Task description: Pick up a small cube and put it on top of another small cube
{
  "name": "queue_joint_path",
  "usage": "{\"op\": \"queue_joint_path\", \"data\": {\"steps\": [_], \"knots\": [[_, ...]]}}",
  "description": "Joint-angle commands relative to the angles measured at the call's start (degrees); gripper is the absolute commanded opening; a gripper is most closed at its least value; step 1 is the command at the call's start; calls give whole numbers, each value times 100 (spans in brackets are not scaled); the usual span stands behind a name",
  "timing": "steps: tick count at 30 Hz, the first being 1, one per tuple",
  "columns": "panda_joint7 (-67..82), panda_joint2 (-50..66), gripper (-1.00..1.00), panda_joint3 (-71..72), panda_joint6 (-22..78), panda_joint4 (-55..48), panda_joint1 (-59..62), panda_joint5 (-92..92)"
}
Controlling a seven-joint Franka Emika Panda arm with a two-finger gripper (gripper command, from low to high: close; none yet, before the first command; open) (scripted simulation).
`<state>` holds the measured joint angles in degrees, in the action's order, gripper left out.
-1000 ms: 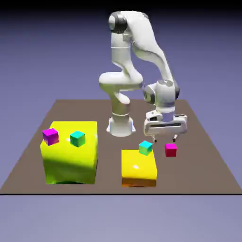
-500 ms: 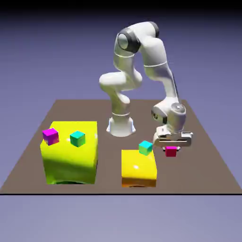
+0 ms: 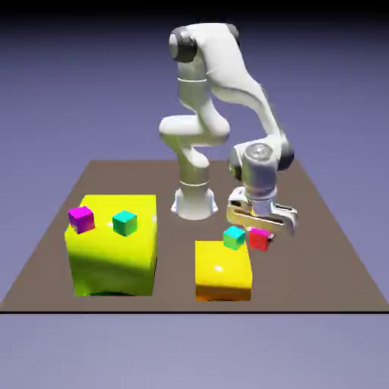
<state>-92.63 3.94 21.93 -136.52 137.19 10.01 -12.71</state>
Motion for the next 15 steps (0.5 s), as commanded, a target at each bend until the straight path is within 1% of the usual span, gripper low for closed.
{"op": "queue_joint_path", "data": {"steps": [1, 10, 14, 15], "knots": [[-167, -16, -100, -182, 189, -208, 74, -3], [-1596, -142, -100, -1795, 1844, -2072, 1847, -130], [-2201, -227, -100, -2174, 2593, -2618, 2677, 13], [-2296, -254, -100, -2102, 2730, -2599, 2841, 119]]}}
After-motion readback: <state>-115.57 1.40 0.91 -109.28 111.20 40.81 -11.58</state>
